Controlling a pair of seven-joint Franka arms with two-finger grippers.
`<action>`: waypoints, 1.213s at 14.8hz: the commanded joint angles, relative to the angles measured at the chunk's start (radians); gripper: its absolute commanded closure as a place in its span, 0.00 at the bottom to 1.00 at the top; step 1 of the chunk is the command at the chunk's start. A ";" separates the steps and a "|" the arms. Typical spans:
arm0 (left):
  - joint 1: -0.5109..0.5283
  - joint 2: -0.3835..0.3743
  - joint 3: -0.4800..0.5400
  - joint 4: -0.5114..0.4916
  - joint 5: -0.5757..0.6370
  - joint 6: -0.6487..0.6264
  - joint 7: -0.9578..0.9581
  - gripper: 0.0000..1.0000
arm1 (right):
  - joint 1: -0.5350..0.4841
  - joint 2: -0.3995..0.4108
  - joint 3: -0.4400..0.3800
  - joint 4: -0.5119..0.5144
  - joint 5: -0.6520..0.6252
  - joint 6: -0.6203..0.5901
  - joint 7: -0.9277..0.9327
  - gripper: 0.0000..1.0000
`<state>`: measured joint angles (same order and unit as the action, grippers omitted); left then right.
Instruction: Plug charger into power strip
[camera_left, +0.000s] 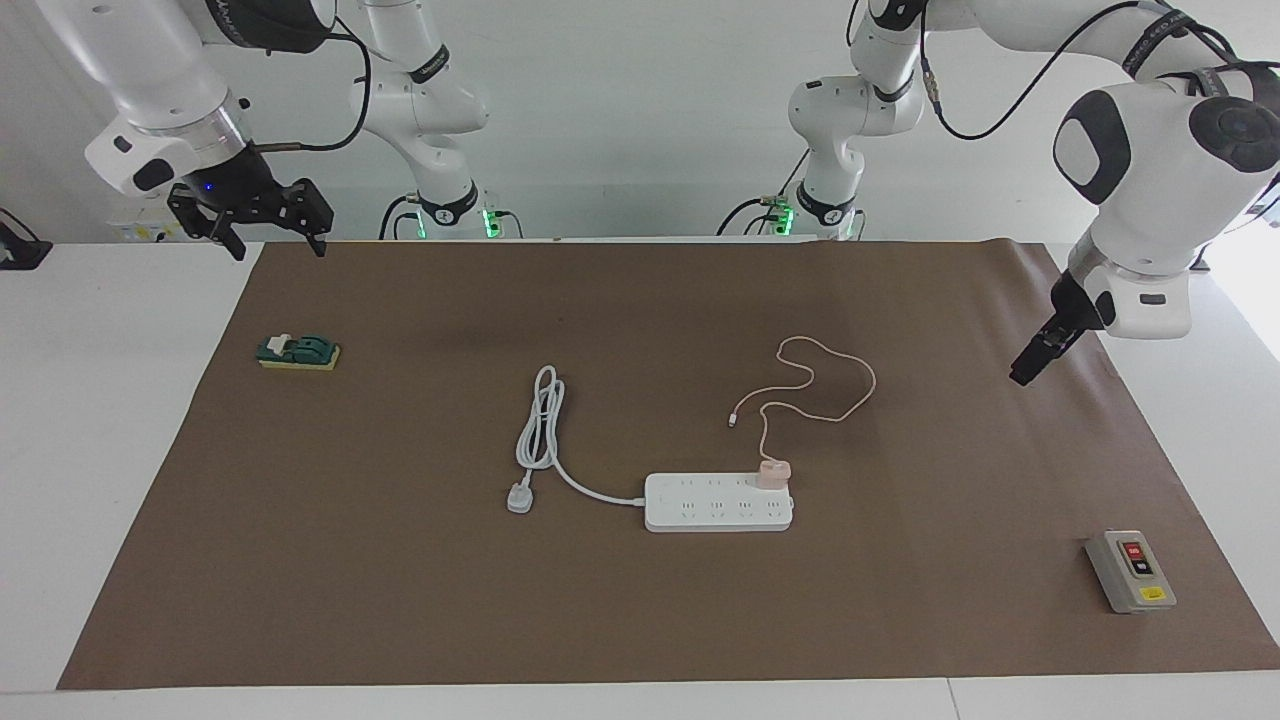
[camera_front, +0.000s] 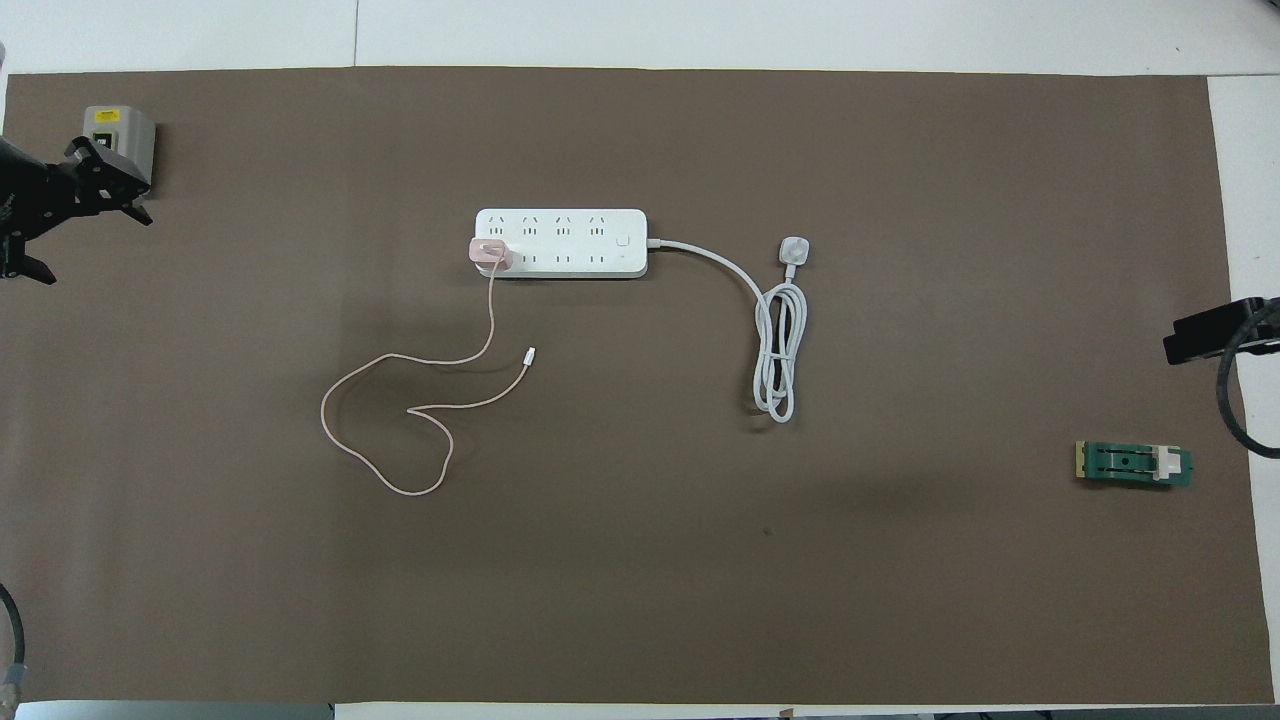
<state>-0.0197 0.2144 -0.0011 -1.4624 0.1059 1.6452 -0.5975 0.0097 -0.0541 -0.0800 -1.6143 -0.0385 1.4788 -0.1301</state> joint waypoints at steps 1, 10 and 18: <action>0.003 -0.124 -0.007 -0.146 -0.003 -0.001 0.019 0.00 | -0.008 -0.024 0.005 -0.024 -0.020 -0.003 -0.014 0.00; -0.037 -0.217 -0.023 -0.307 -0.025 0.104 0.054 0.00 | -0.007 -0.021 0.000 -0.021 0.023 0.014 0.061 0.00; -0.028 -0.256 -0.050 -0.366 -0.049 0.214 0.149 0.00 | -0.002 -0.023 0.000 -0.022 0.020 0.011 0.067 0.00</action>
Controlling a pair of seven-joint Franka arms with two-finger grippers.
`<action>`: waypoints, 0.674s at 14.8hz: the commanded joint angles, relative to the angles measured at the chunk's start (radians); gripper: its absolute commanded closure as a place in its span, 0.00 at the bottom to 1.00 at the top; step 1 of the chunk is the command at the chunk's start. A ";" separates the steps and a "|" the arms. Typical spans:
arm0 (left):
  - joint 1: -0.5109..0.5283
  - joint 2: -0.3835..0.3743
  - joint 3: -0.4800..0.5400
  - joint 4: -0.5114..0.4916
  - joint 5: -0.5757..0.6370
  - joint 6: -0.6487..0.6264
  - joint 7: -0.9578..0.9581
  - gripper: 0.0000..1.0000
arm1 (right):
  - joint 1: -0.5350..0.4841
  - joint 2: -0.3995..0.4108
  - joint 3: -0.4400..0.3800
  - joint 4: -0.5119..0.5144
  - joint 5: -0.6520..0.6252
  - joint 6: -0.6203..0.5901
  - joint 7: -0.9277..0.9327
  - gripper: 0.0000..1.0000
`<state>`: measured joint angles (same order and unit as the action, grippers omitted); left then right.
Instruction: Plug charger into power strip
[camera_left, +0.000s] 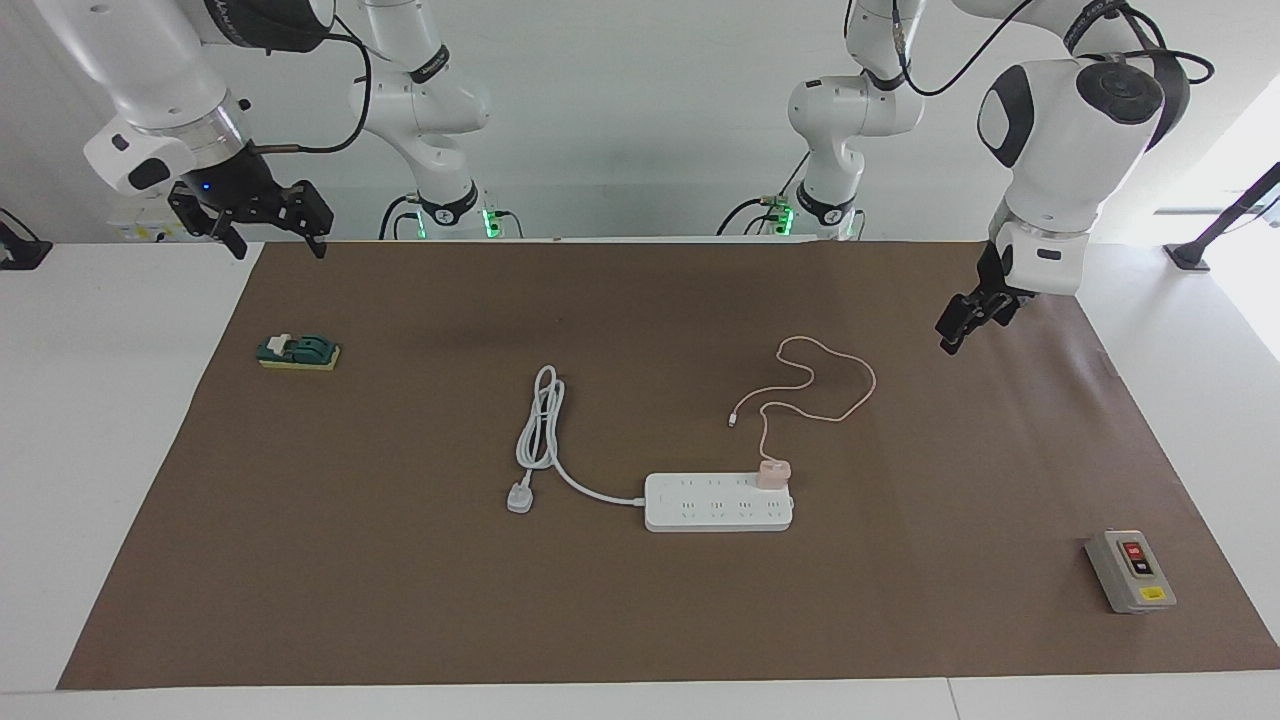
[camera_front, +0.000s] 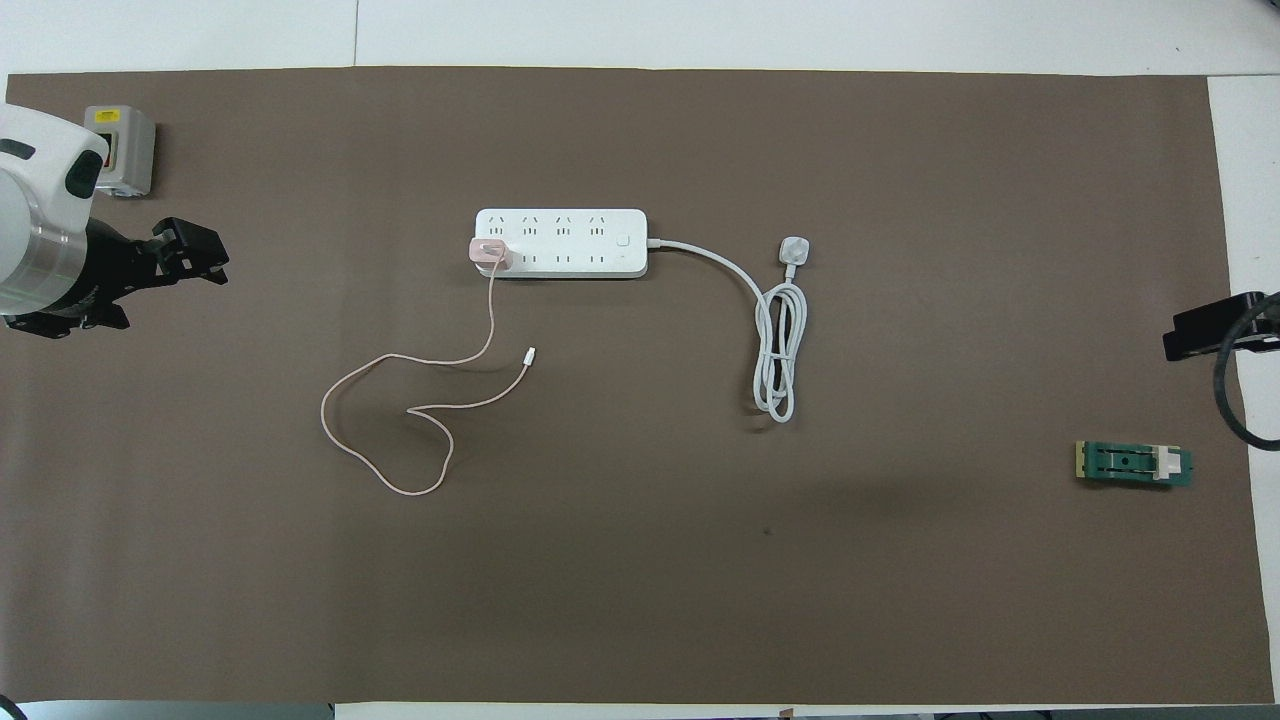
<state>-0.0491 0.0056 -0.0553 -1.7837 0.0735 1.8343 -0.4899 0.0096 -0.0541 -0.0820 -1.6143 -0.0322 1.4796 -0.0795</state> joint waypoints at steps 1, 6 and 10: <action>0.002 -0.052 0.005 -0.042 -0.015 0.010 0.048 0.00 | -0.002 -0.023 0.002 -0.022 0.014 0.010 0.017 0.00; 0.002 -0.072 0.006 0.019 -0.014 -0.211 0.298 0.00 | 0.003 -0.023 0.002 -0.022 0.014 0.011 0.018 0.00; -0.006 -0.085 0.005 0.093 -0.011 -0.406 0.390 0.00 | 0.003 -0.023 0.002 -0.022 0.014 0.010 0.018 0.00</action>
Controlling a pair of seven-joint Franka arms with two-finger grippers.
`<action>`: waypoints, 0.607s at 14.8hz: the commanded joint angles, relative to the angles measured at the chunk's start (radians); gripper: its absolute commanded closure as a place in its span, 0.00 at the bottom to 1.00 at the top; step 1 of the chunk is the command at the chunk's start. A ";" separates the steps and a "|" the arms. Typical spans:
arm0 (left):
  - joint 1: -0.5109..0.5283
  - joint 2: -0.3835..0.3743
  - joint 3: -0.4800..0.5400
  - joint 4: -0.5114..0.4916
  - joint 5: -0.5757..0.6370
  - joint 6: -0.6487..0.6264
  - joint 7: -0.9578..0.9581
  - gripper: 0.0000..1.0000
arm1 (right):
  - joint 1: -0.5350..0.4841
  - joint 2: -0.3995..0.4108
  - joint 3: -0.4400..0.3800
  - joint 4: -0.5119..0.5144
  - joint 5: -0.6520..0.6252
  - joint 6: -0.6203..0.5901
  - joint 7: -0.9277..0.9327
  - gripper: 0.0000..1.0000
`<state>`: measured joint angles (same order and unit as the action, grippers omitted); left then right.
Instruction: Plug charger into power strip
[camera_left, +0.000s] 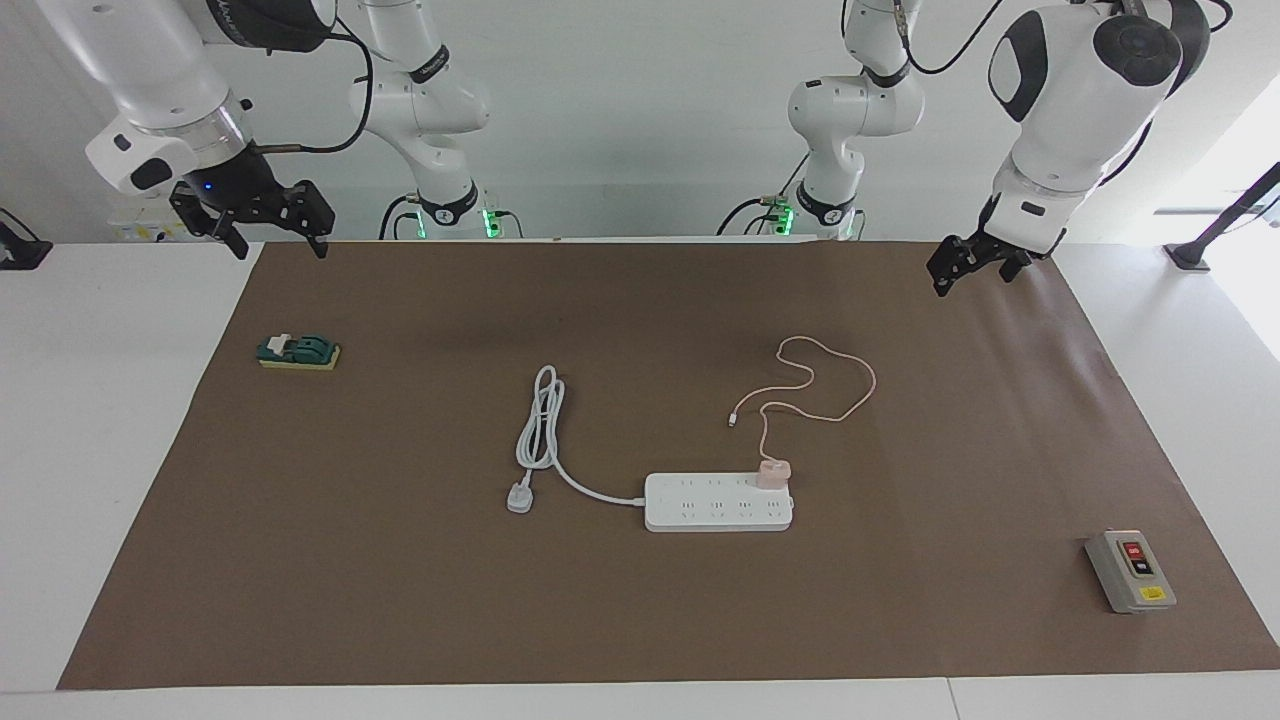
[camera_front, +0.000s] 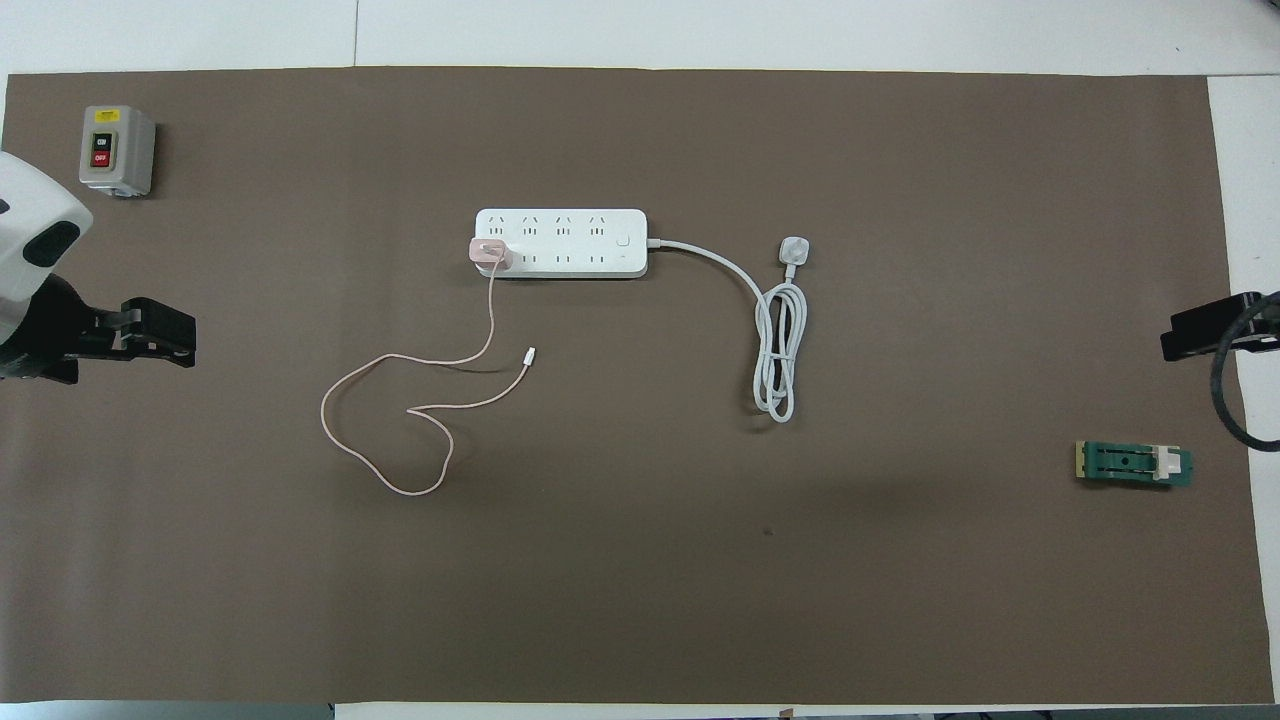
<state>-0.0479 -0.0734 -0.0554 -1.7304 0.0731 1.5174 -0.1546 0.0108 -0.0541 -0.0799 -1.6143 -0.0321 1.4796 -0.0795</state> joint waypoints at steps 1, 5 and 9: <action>-0.007 -0.006 0.005 0.041 -0.012 -0.098 0.053 0.00 | 0.001 -0.023 0.000 -0.022 0.014 0.011 0.017 0.00; -0.007 -0.006 0.005 0.043 -0.013 -0.089 0.063 0.00 | 0.000 -0.021 0.000 -0.022 0.014 0.011 0.017 0.00; -0.010 -0.011 0.005 0.006 -0.035 -0.071 0.064 0.00 | 0.001 -0.023 0.000 -0.022 0.014 0.011 0.017 0.00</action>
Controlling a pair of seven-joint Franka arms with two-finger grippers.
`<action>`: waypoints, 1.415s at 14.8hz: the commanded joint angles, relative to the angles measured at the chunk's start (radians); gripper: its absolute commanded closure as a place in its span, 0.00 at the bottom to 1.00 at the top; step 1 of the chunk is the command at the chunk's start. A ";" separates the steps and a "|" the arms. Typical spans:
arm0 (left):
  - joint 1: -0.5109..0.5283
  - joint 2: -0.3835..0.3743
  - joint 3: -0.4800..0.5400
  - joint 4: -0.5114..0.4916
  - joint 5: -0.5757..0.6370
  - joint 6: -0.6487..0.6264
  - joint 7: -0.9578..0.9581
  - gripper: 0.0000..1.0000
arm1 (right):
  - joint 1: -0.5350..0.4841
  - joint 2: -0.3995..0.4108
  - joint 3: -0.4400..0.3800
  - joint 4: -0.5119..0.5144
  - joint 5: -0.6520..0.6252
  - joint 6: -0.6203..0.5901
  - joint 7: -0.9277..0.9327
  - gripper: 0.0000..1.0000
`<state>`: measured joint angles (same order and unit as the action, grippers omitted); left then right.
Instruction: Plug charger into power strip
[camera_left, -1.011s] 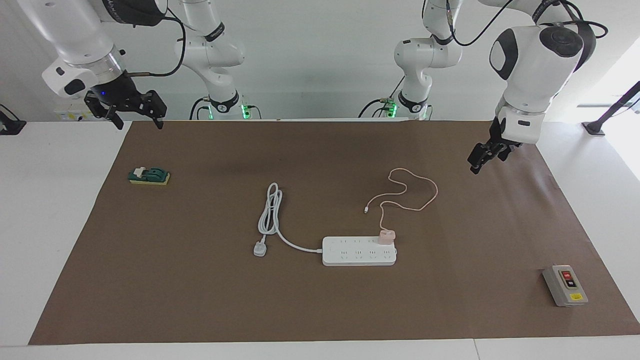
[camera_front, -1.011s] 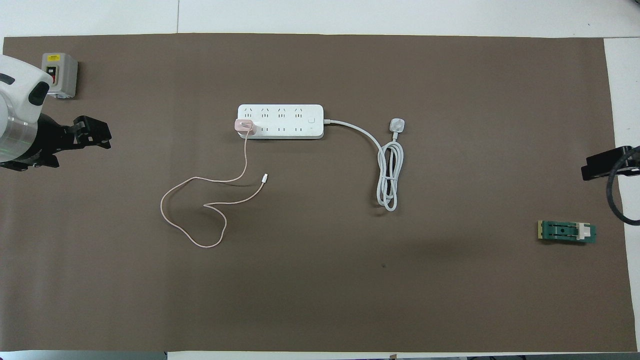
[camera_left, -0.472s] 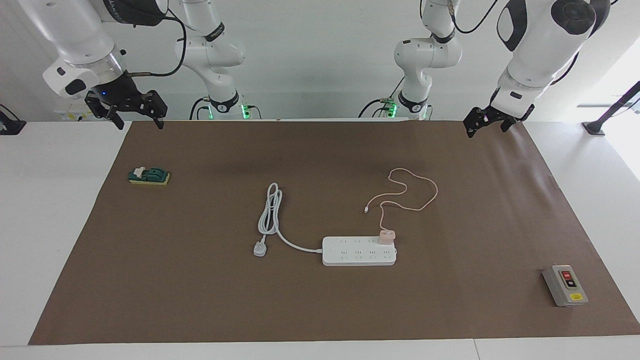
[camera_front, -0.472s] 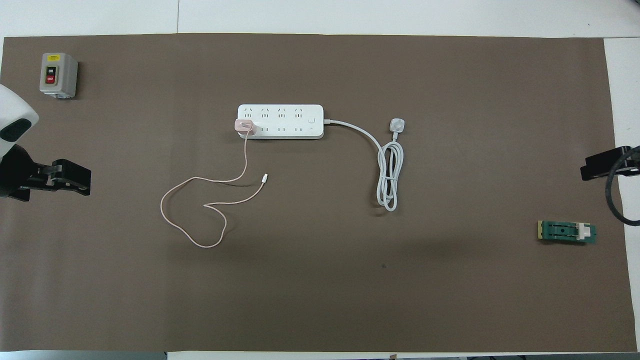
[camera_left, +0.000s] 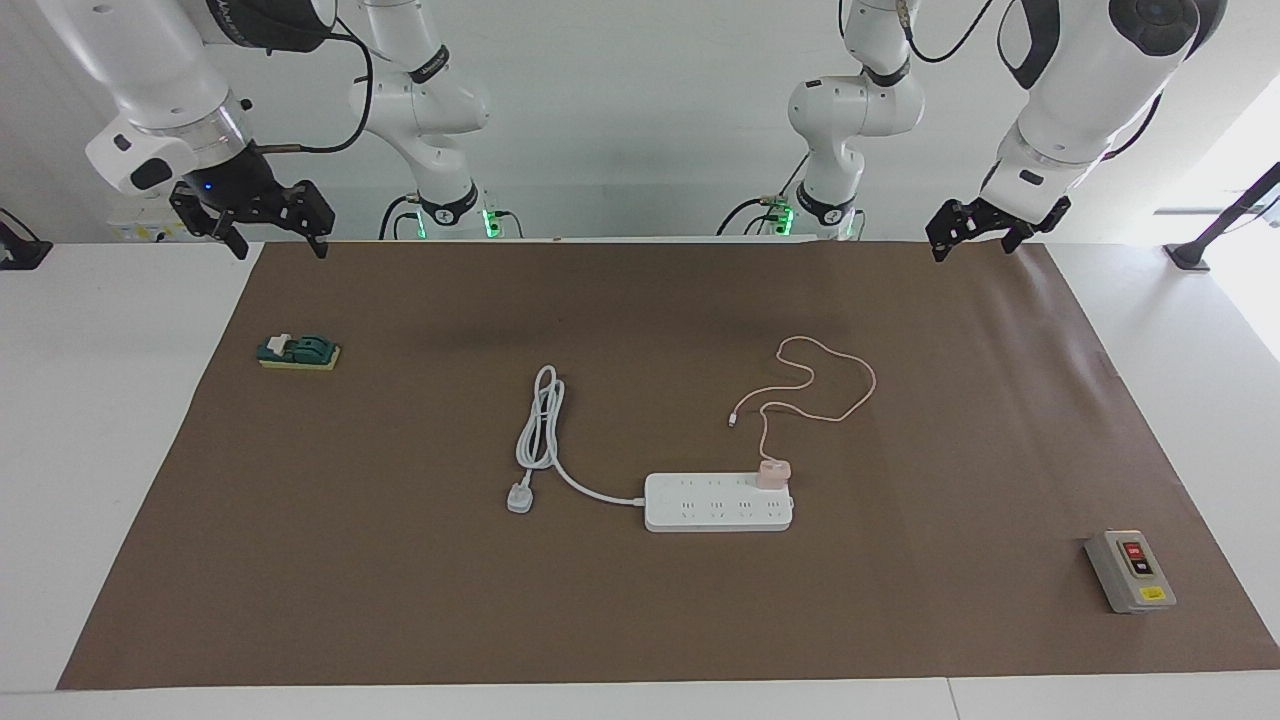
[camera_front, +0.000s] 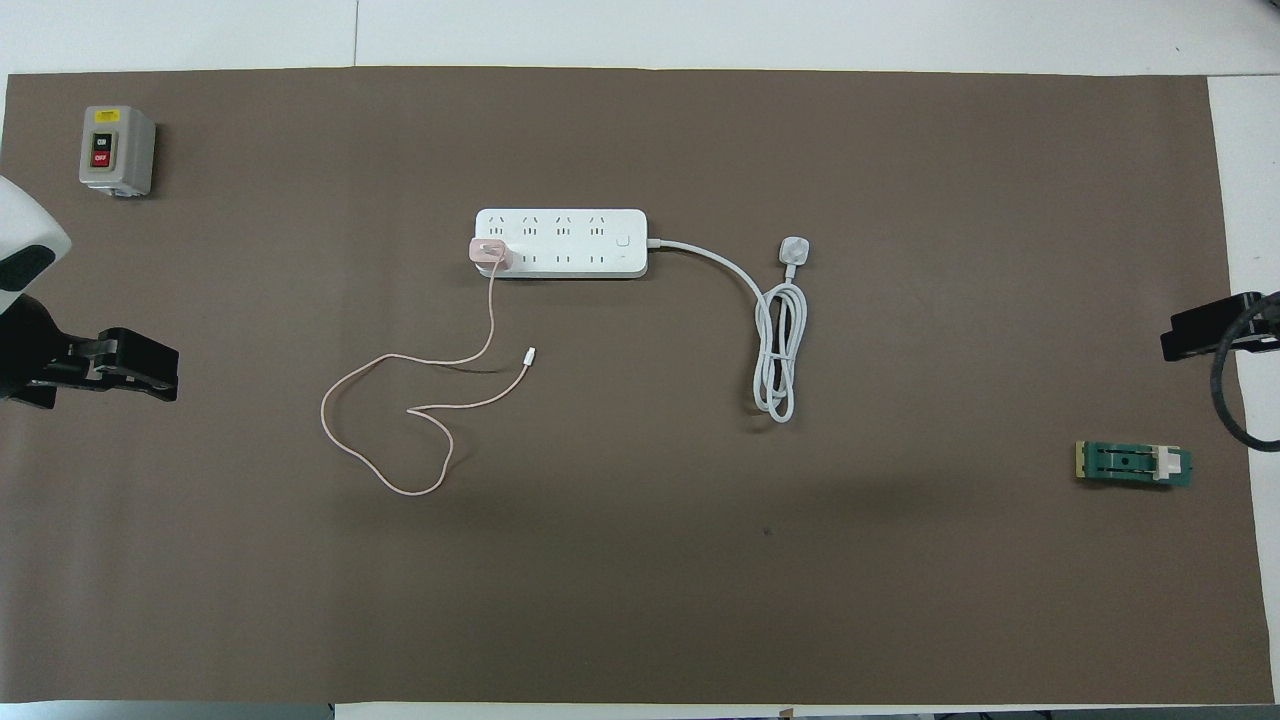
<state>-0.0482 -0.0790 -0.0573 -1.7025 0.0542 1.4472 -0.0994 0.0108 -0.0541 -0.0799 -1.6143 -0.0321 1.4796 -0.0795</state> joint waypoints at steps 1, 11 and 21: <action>-0.021 -0.021 0.007 -0.029 -0.023 0.013 0.006 0.00 | 0.001 -0.023 0.000 -0.022 0.014 0.011 0.017 0.00; -0.022 -0.027 0.007 -0.019 -0.077 0.148 0.013 0.00 | 0.001 -0.023 0.000 -0.022 0.014 0.011 0.017 0.00; -0.022 -0.030 0.007 -0.005 -0.031 0.082 0.021 0.00 | 0.001 -0.023 0.000 -0.022 0.014 0.011 0.017 0.00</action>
<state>-0.0593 -0.0927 -0.0602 -1.7063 -0.0057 1.5563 -0.0955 0.0108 -0.0548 -0.0799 -1.6143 -0.0321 1.4796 -0.0795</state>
